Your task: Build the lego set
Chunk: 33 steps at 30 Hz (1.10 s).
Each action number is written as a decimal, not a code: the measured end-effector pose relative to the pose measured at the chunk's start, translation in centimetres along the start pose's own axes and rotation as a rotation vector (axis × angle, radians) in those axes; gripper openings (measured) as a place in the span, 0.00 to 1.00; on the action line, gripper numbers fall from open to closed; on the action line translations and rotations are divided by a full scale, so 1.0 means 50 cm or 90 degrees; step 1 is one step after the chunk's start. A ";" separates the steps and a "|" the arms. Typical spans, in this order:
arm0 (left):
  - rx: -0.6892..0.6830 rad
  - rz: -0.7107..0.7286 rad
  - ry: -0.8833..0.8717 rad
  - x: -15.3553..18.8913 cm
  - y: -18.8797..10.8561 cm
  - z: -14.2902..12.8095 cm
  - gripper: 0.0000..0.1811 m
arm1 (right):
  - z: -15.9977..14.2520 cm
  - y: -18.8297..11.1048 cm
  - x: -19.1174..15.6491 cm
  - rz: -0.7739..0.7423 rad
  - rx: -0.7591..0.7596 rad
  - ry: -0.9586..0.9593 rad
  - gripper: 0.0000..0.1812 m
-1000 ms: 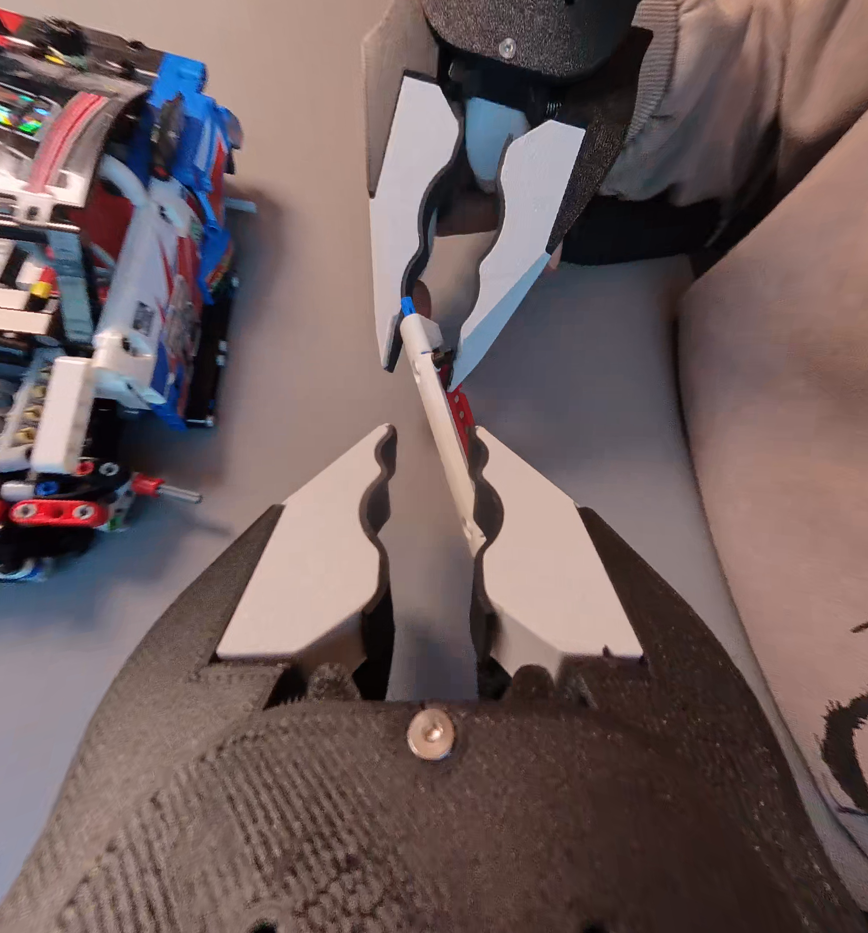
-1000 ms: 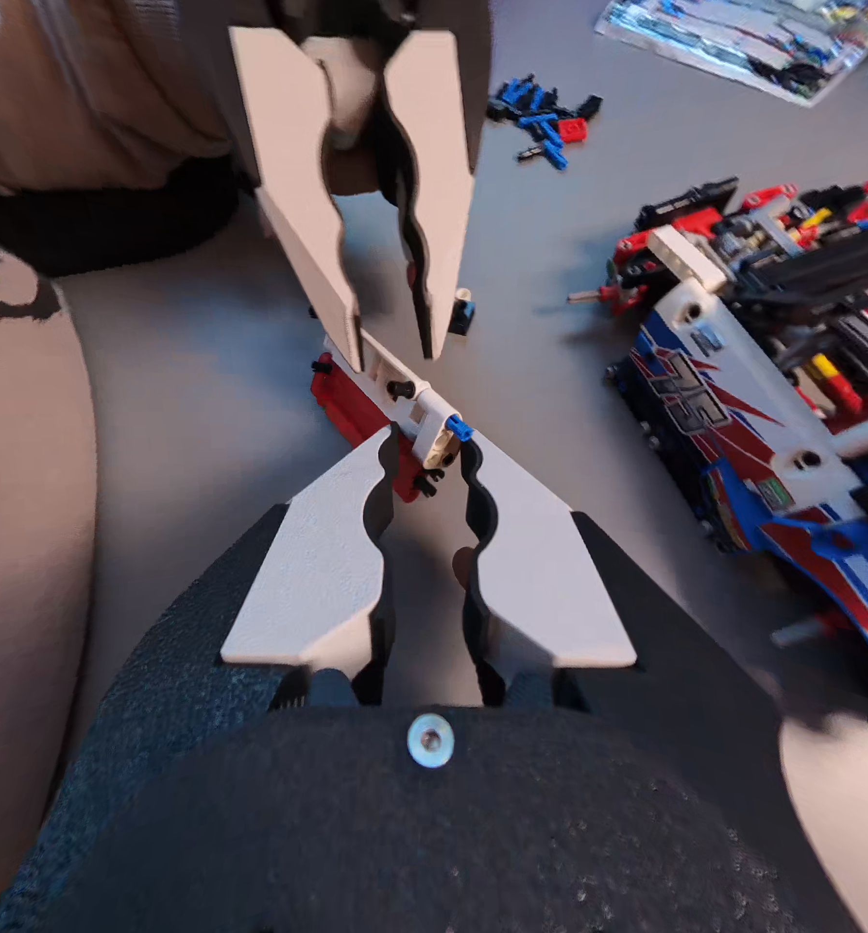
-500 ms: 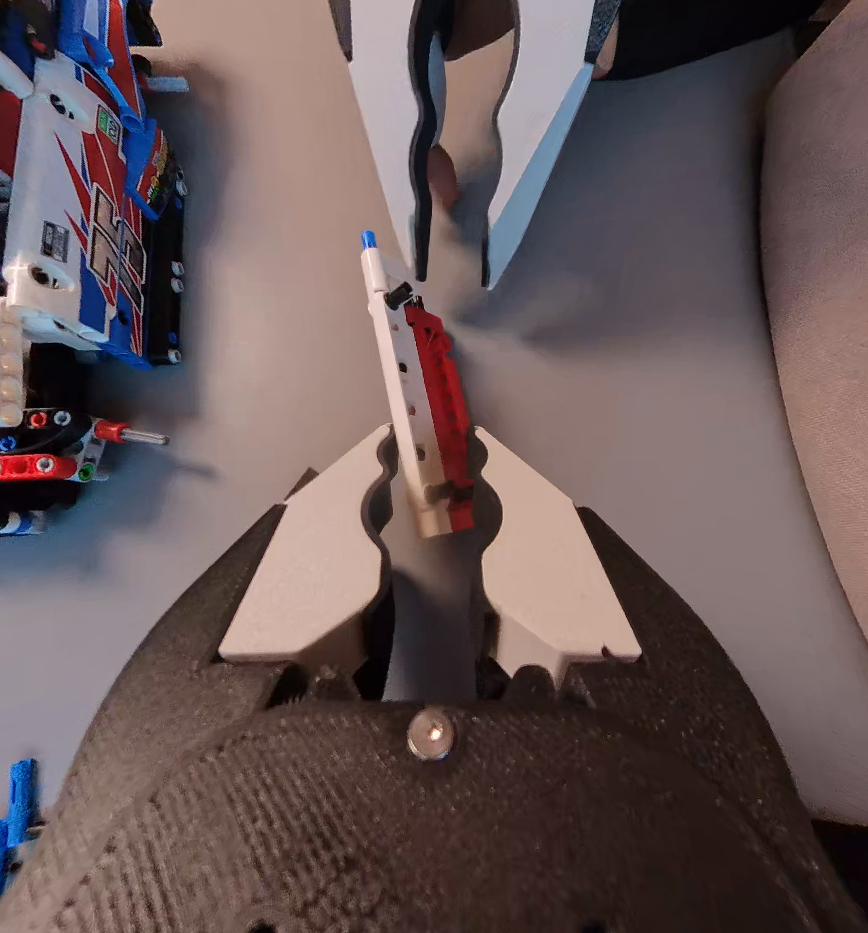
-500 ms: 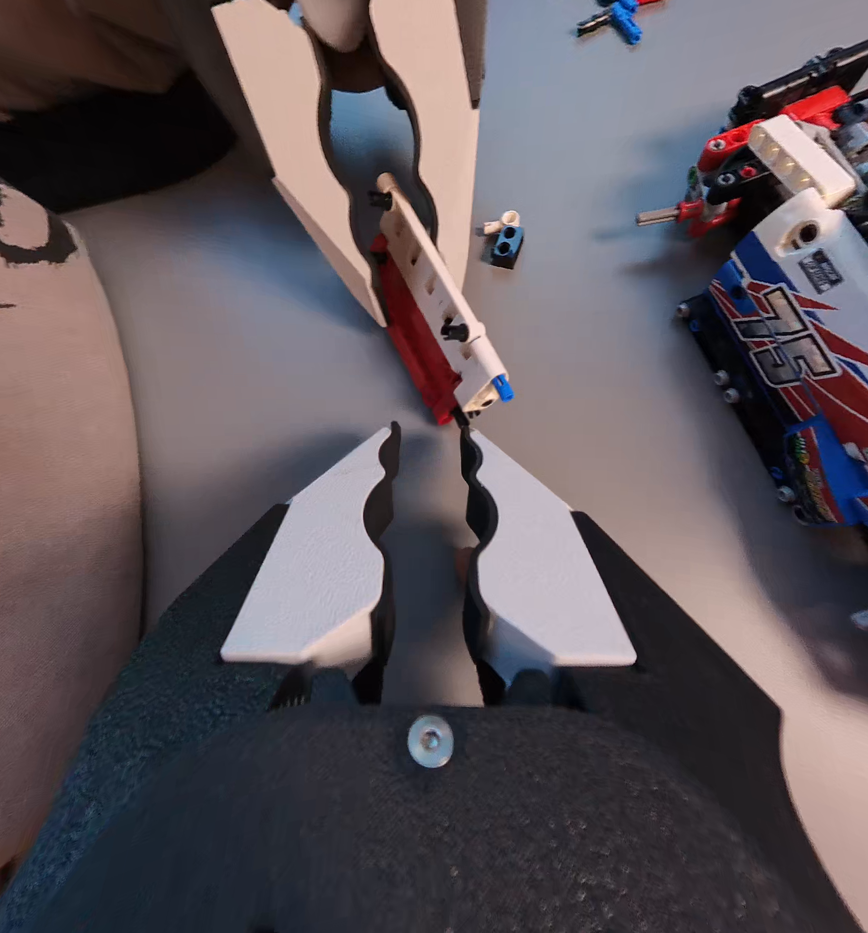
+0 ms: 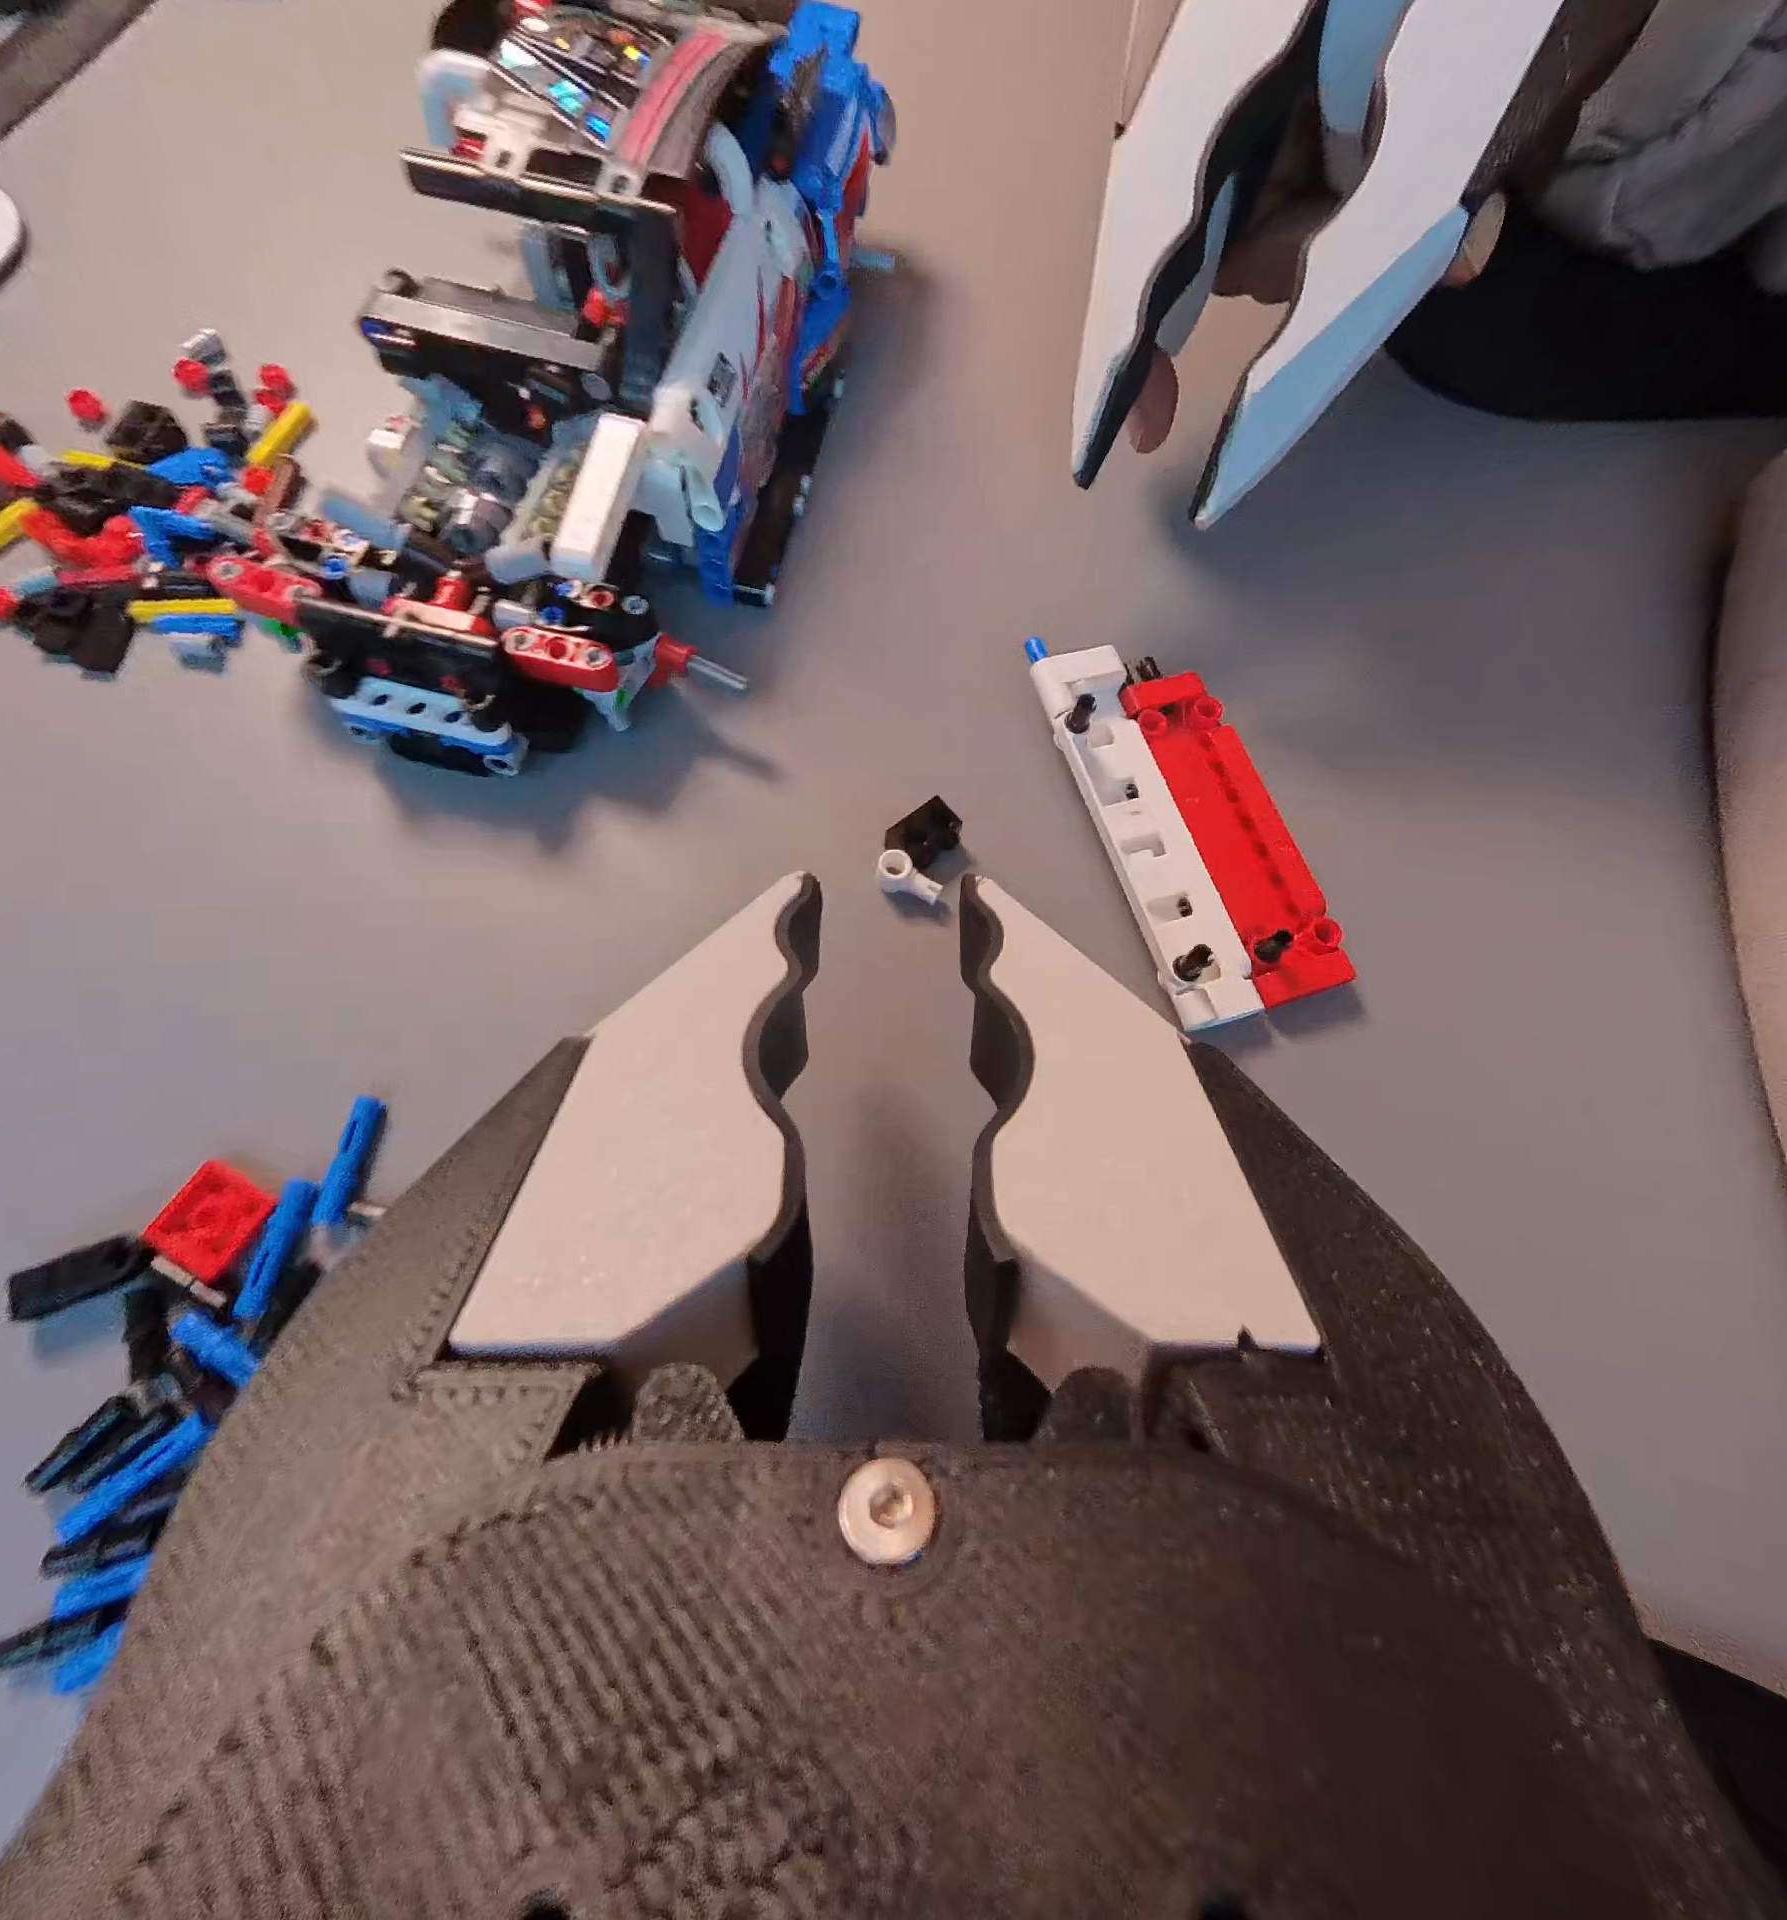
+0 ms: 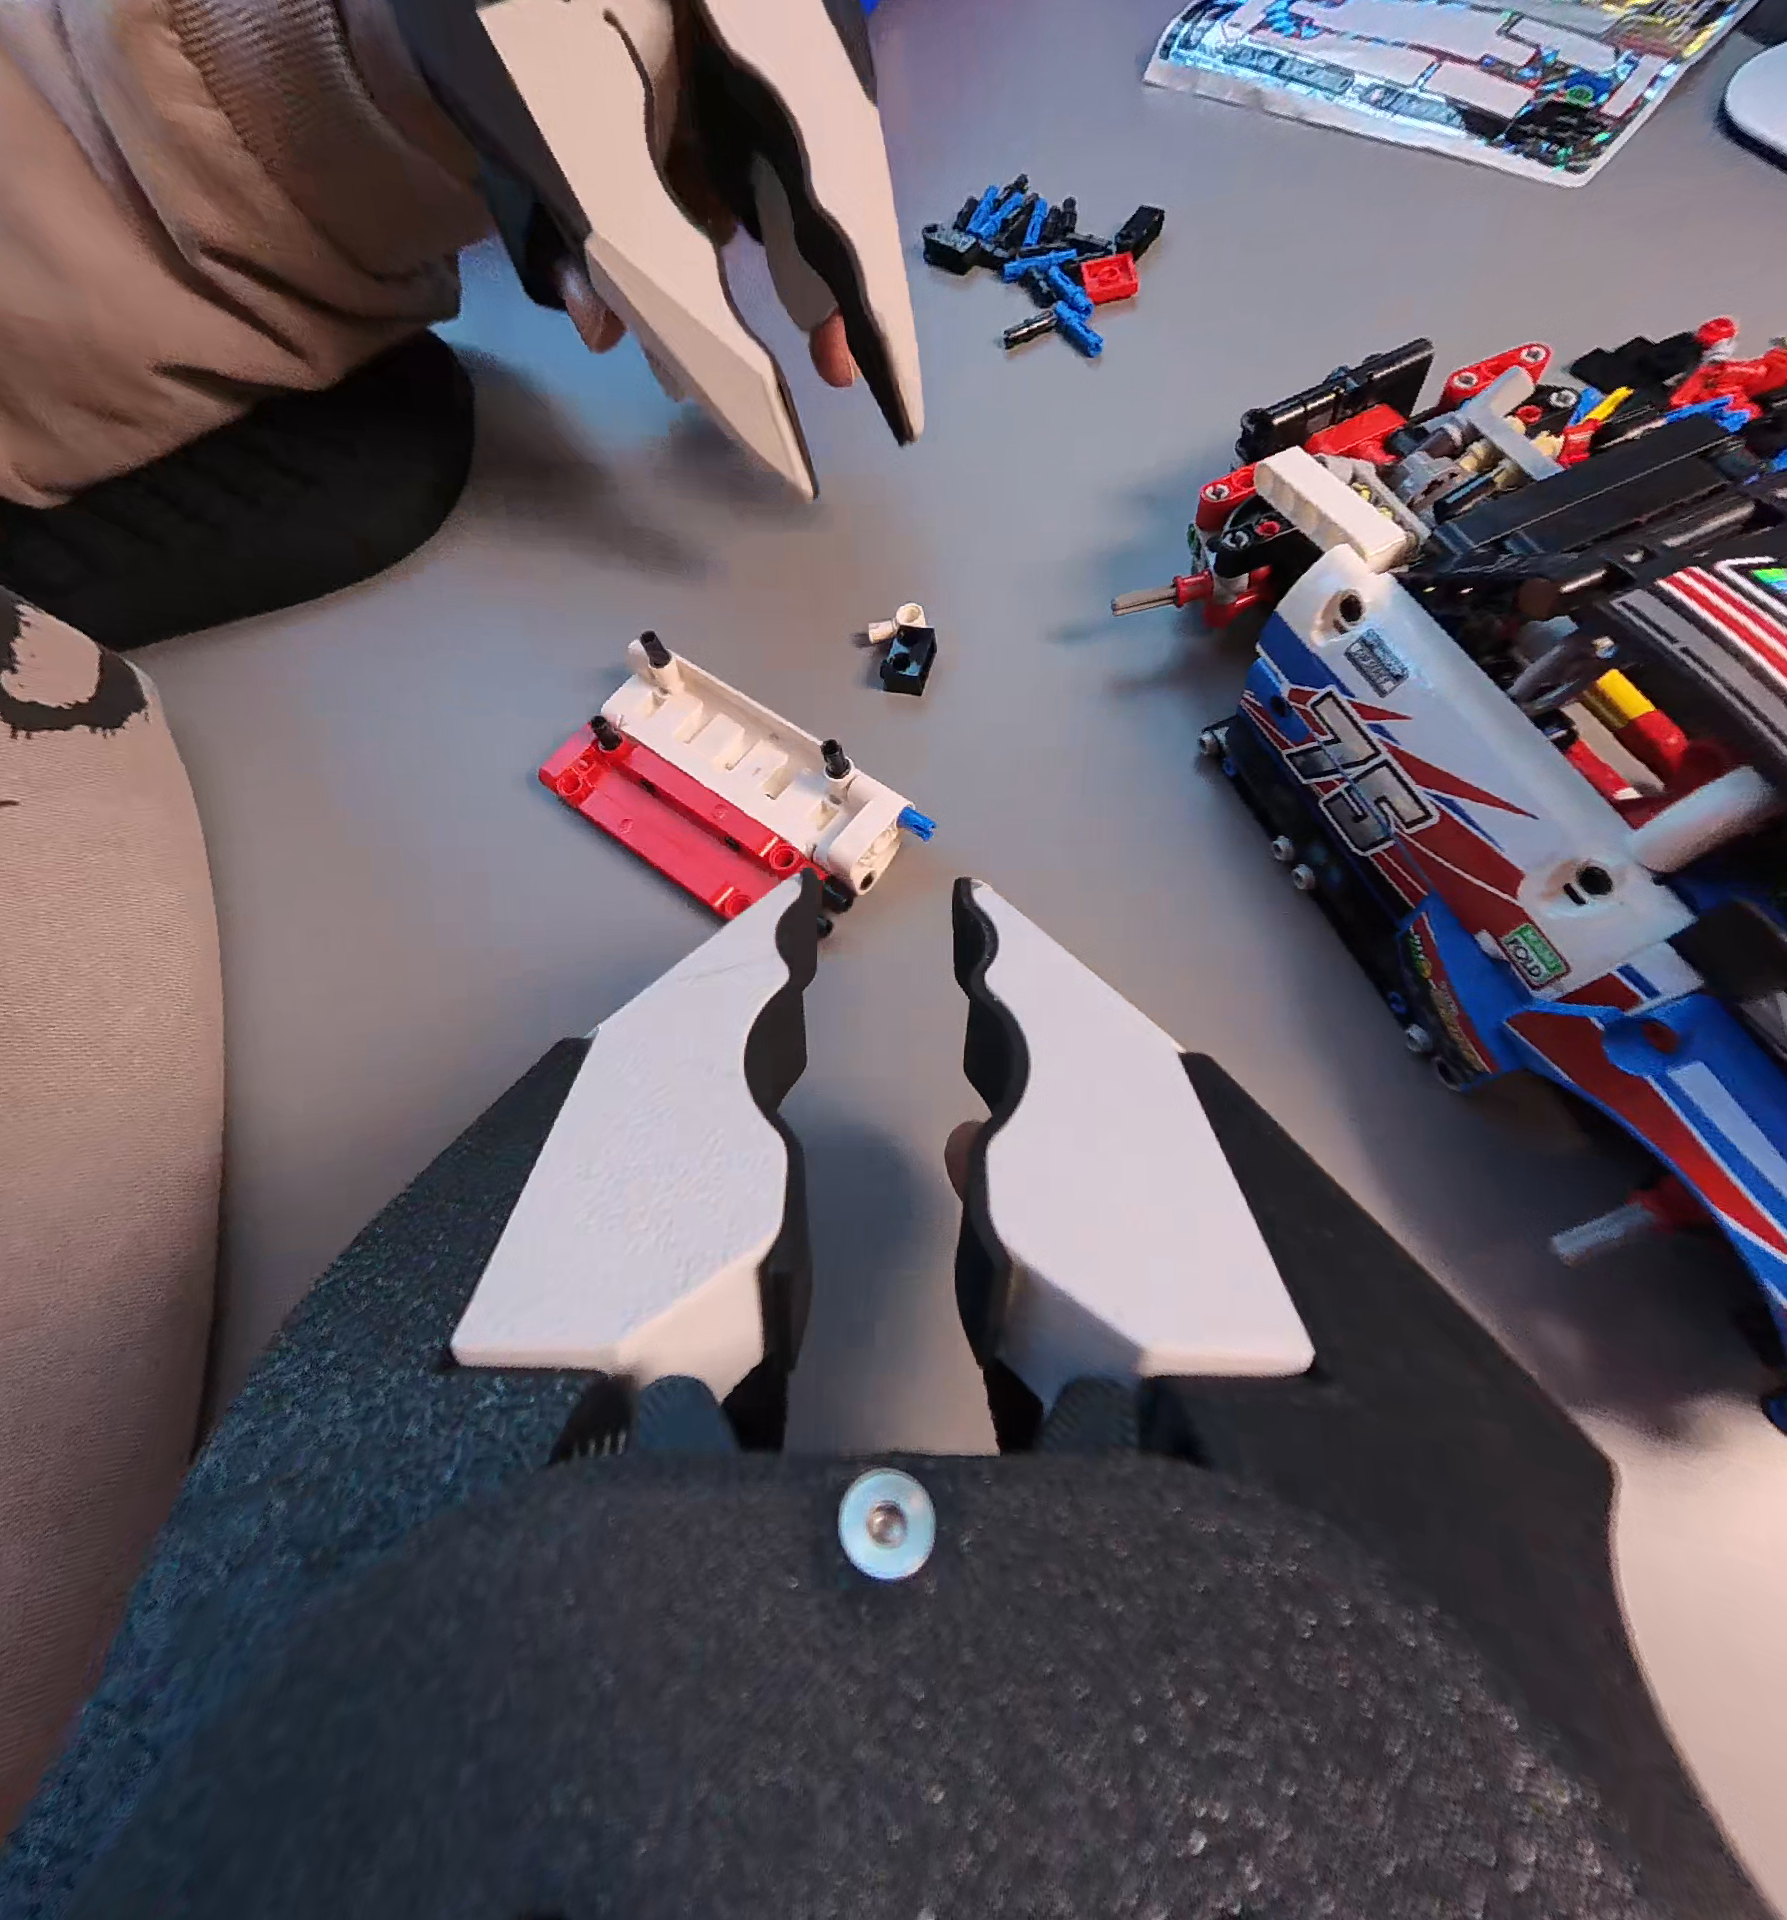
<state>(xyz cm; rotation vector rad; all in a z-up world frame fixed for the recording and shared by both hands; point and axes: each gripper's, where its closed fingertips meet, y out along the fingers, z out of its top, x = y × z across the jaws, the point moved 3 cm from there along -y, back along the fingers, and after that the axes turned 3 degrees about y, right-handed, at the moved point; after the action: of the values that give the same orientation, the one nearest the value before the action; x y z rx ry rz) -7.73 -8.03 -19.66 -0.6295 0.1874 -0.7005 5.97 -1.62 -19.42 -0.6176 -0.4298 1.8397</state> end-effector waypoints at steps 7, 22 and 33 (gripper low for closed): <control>-0.100 -0.057 0.114 0.026 0.092 -0.005 0.13 | 0.000 0.013 -0.004 -0.004 -0.004 -0.019 0.13; 0.232 0.171 0.388 0.092 0.019 0.160 0.08 | 0.100 -0.020 -0.028 0.205 0.281 0.285 0.13; 0.246 0.176 0.471 0.144 0.039 0.167 0.08 | 0.097 -0.010 -0.066 0.323 0.259 0.347 0.02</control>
<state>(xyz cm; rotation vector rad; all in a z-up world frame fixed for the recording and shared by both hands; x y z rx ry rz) 1.82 -7.59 -13.84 0.0515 0.7868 -0.6508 4.34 -4.53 -14.59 -0.9580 0.4950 2.0396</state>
